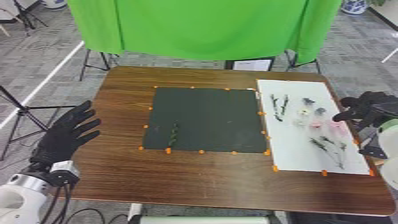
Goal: Arrange flowers
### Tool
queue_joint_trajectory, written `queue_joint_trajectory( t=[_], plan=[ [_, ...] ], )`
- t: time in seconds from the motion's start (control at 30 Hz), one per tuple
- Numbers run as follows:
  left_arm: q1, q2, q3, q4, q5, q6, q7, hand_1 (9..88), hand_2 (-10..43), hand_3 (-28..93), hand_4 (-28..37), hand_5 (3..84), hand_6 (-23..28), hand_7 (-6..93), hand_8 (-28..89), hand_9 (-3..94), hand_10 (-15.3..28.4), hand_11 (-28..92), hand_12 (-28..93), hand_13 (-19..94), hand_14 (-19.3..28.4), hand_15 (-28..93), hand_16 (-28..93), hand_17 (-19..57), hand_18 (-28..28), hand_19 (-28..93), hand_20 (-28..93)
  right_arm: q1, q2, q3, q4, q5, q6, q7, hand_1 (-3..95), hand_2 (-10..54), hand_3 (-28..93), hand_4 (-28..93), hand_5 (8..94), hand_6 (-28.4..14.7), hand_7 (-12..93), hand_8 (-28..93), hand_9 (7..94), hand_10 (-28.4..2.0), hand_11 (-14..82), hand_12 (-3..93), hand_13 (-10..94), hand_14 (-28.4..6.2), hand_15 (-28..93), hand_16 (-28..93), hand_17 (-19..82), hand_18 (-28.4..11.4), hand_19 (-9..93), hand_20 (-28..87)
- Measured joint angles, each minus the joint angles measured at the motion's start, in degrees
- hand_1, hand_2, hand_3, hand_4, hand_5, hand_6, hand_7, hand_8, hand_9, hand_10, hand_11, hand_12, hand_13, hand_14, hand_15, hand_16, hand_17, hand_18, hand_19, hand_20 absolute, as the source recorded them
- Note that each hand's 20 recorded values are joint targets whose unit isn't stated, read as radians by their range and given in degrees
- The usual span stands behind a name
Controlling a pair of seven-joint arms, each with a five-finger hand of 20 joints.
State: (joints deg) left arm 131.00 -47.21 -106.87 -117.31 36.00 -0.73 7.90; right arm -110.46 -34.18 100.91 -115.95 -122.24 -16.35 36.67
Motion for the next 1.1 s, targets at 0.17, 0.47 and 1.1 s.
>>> queue_joint_trajectory(
  t=[0.17, 0.47, 1.1],
  plan=[
    [0.38, -0.16, -0.23, -0.11, 0.01, 0.03, -0.01, 25.4, -8.4, 69, -28.3, 20.9, 3.6, 20.1, -11, 15.2, 10.0, 19, 20, 12, 13.2, 29, 1, -11.7, 19.9, 39, 10, -3.80, -0.34, 2.66, -1.02, 2.20, -2.55, 0.50, 18.9, -9.5, 81, -28, 60.9, -3.0, 34, -14, 65.2, -12.7, 48.3, 30.7, 64, -9.8, 79, 28, 36, -18.8, 93, 51],
    [0.48, -0.36, -0.21, -0.10, 0.07, 0.01, -0.09, 25.4, -8.4, 69, -28.3, 20.8, 3.5, 20.1, -11, 15.2, 10.0, 19, 20, 12, 13.1, 29, 1, -11.8, 19.9, 39, 10, -7.23, -1.75, 3.92, -2.17, 3.21, -3.92, 1.16, 19.0, -9.5, 80, -28, 61.5, -2.9, 34, -14, 65.2, -12.7, 47.8, 30.7, 64, -9.8, 78, 29, 36, -18.8, 93, 51],
    [0.54, -0.39, -0.26, -0.09, 0.30, -0.10, -0.23, 25.6, -8.2, 69, -28.3, 20.8, 3.5, 20.4, -11, 15.2, 9.9, 19, 20, 12, 13.1, 29, 1, -11.8, 19.9, 39, 10, -9.58, -2.97, 1.52, -1.03, 2.30, -3.78, 0.58, 21.4, -9.5, 82, -28, 62.1, -2.1, 35, -14, 67.7, -11.9, 47.0, 31.9, 65, -9.4, 78, 29, 37, -18.5, 93, 51]
  ],
)
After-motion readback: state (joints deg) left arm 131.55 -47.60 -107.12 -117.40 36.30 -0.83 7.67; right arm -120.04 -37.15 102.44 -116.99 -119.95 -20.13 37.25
